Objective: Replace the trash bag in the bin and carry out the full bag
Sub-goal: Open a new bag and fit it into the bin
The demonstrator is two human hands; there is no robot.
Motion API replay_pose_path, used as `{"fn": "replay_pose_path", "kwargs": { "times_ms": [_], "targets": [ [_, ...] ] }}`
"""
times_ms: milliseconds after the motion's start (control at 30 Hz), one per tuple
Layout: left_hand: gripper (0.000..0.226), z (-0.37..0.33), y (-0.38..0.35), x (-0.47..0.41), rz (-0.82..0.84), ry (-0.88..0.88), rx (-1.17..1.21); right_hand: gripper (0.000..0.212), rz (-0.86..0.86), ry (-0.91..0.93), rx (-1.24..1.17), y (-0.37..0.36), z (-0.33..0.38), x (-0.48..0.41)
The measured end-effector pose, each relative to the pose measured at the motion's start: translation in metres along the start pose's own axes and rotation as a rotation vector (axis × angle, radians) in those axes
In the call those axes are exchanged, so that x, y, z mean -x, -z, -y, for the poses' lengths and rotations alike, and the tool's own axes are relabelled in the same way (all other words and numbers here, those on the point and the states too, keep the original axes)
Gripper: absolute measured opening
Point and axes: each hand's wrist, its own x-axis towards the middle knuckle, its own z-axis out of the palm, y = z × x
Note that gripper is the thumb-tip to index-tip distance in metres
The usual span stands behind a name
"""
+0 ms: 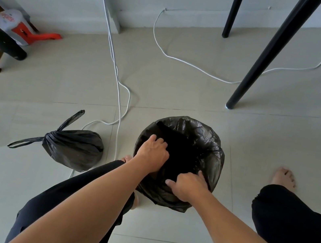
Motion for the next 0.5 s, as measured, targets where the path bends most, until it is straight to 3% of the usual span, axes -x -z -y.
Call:
{"fn": "replay_pose_path", "kwargs": {
  "times_ms": [100, 300, 500],
  "targets": [
    [0.026, 0.004, -0.002, -0.006, 0.020, -0.043, -0.042, 0.059, -0.030, 0.016, -0.079, -0.008, 0.012, -0.003],
    [0.058, 0.019, -0.024, 0.004, 0.300, 0.054, -0.193, 0.075, 0.271, -0.033, 0.098, -0.019, -0.005, -0.004],
    [0.069, 0.012, -0.033, 0.015, 0.370, 0.149, -0.239, 0.085, 0.191, 0.079, 0.356, 0.006, -0.029, -0.003]
  ]
}}
